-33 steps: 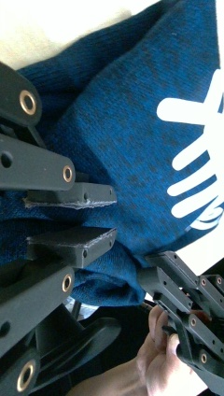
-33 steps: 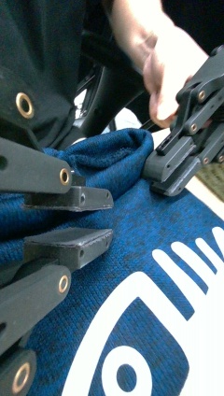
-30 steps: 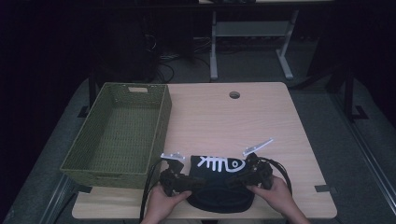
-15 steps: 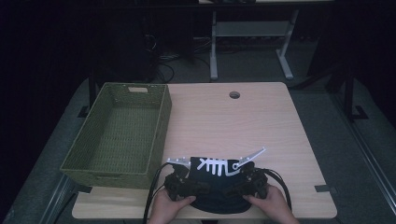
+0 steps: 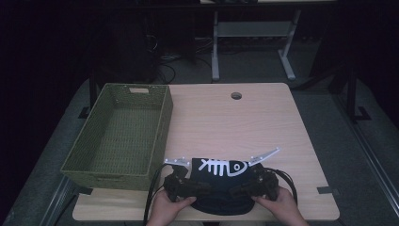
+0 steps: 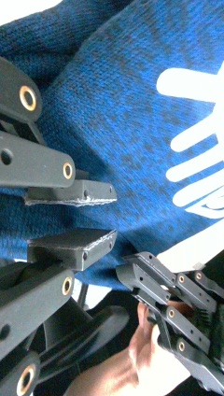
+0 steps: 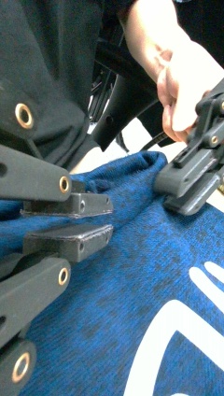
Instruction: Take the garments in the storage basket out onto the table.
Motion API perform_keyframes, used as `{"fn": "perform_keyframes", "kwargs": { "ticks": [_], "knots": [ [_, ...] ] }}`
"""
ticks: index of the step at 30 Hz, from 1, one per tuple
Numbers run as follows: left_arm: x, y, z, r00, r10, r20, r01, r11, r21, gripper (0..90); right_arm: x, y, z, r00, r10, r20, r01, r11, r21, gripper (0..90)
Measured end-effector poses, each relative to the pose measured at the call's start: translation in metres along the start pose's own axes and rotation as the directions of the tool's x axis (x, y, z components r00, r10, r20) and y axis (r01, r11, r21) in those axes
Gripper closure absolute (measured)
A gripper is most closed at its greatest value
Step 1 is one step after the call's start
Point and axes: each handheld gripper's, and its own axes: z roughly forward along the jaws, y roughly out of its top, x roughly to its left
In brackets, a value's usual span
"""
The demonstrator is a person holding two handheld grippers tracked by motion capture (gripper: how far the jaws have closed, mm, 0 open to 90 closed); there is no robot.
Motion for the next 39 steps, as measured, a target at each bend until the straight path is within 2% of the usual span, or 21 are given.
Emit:
{"fn": "perform_keyframes", "kwargs": {
  "ticks": [3,5,7,8,12,17,22,25,26,27,28,30,31,32,33,35,36,39],
  "knots": [
    [-0.004,0.002,-0.002,0.9999,0.014,0.009,-0.013,0.9999,-0.01,75.7,0.0,-0.007,-0.01,0.9999,0.007,0.013,-0.007,1.0,-0.011,82.8],
    [-0.006,0.001,0.0,0.9998,0.018,0.008,-0.018,0.9998,0.0,75.7,-0.002,-0.013,-0.013,0.9996,0.02,0.019,-0.02,1.0,-0.007,82.8],
    [-0.006,0.0,0.001,0.9998,0.016,0.01,-0.016,0.9999,0.007,75.8,-0.003,-0.016,-0.012,0.9994,0.027,0.024,-0.027,1.0,-0.001,82.8],
    [-0.006,-0.003,0.005,0.9998,0.019,0.004,-0.019,0.9995,0.027,75.8,-0.006,-0.024,-0.011,0.9986,0.049,0.019,-0.049,0.999,0.004,82.8],
    [-0.002,-0.01,0.013,0.9997,0.016,-0.017,-0.015,0.9983,0.056,75.8,-0.01,-0.031,-0.007,0.9982,0.059,0.012,-0.059,0.998,-0.004,83.4],
    [0.003,-0.015,0.014,0.9997,0.013,-0.02,-0.012,0.9983,0.057,77.4,-0.014,-0.036,-0.001,0.9977,0.06,0.031,-0.06,0.998,0.003,85.1],
    [0.001,-0.012,0.012,0.9998,0.015,-0.012,-0.014,0.9989,0.045,75.9,-0.014,-0.034,-0.001,0.9973,0.067,0.028,-0.067,0.998,0.005,83.8],
    [-0.004,-0.004,0.007,0.9994,0.032,-0.011,-0.031,0.9993,0.018,75.1,-0.006,-0.022,-0.008,0.9984,0.043,0.037,-0.042,0.999,-0.017,79.6],
    [-0.006,0.003,0.006,0.9993,0.036,-0.013,-0.036,0.9993,-0.001,75.0,-0.004,-0.015,-0.01,0.9981,0.034,0.051,-0.032,0.999,-0.033,78.4],
    [-0.006,0.003,0.006,0.9993,0.036,-0.013,-0.036,0.9993,-0.001,75.1,-0.004,-0.015,-0.01,0.9981,0.034,0.051,-0.032,0.999,-0.033,78.4],
    [-0.006,0.013,0.005,0.999,0.04,-0.018,-0.041,0.9988,-0.027,74.9,-0.003,-0.005,-0.013,0.998,0.023,0.059,-0.02,0.998,-0.053,76.4],
    [-0.005,0.022,0.006,0.9991,0.03,-0.03,-0.031,0.998,-0.055,74.9,-0.003,0.008,-0.014,0.9972,0.017,0.073,-0.012,0.997,-0.072,76.3],
    [-0.005,0.022,0.006,0.9991,0.03,-0.03,-0.031,0.998,-0.055,74.9,-0.003,0.015,-0.014,0.9969,0.012,0.078,-0.006,0.997,-0.077,76.3],
    [-0.003,0.032,0.009,0.9981,0.03,-0.053,-0.034,0.9963,-0.079,74.8,-0.004,0.021,-0.013,0.9965,0.014,0.082,-0.007,0.996,-0.087,76.2],
    [-0.001,0.036,0.011,0.9982,0.018,-0.058,-0.023,0.9956,-0.091,74.9,-0.005,0.027,-0.012,0.9962,0.011,0.086,-0.003,0.995,-0.096,76.3],
    [0.002,0.042,0.016,0.9956,0.023,-0.091,-0.032,0.9952,-0.092,74.9,-0.009,0.038,-0.009,0.9956,0.02,0.092,-0.009,0.993,-0.115,76.3],
    [0.002,0.042,0.016,0.9956,0.023,-0.091,-0.032,0.9952,-0.092,74.9,-0.009,0.038,-0.009,0.9956,0.02,0.092,-0.009,0.993,-0.115,76.3],
    [0.014,0.045,0.027,0.9919,-0.01,-0.126,0.002,0.9981,-0.061,74.9,-0.019,0.049,0.005,0.992,0.042,0.119,-0.03,0.994,-0.103,77.0]
  ]
}}
